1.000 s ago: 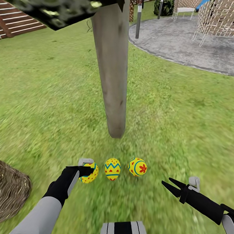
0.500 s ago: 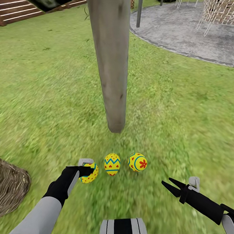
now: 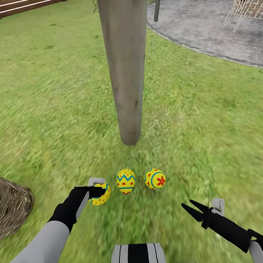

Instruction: Take the three Easter eggs out of the wicker basket on the lawn in the garden, then place them on the lawn next to a single tree (choose any tree) so that all three eggs are next to the same tree and none are left in the basket.

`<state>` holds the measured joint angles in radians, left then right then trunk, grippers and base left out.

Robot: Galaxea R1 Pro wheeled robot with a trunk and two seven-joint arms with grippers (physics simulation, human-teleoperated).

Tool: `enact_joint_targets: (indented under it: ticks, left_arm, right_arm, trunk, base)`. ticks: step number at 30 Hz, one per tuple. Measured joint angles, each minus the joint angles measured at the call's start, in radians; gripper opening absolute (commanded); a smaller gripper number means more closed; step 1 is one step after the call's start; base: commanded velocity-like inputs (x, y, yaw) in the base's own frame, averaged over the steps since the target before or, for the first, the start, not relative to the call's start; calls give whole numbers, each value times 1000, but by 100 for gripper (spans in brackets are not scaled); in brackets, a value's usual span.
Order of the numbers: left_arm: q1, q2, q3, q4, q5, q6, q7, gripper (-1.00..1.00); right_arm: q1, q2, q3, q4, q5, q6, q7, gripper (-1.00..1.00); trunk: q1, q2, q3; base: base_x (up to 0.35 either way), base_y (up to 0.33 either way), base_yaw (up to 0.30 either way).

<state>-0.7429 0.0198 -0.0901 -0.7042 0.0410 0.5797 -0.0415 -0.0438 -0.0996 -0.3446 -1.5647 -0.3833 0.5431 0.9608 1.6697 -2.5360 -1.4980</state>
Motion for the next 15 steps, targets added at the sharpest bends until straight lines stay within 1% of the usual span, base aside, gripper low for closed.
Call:
enact_joint_targets:
  ticks: [5, 9, 10, 15]
  left_arm:
    - [0, 0, -1, -46, 0, 0, 0, -100]
    - [0, 0, -1, -47, 0, 0, -1, -100]
    - [0, 0, -1, -47, -1, 0, -1, 100]
    - [0, 1, 0, -46, 0, -8, -2, 100]
  right_arm:
    - [0, 0, -1, 0, 0, 0, 0, 100]
    - [0, 0, -1, 0, 0, 0, 0, 100]
    - [0, 0, -1, 0, 0, 0, 0, 100]
    - [0, 0, -1, 0, 0, 0, 0, 100]
  trunk:
    - [2, -1, -19]
    - [2, -1, -19]
    - [2, -1, -19]
    - [2, -1, -20]
  base:
    - [0, 0, 0]
    - [0, 0, 0]
    - [0, 0, 0]
    - [0, 0, 0]
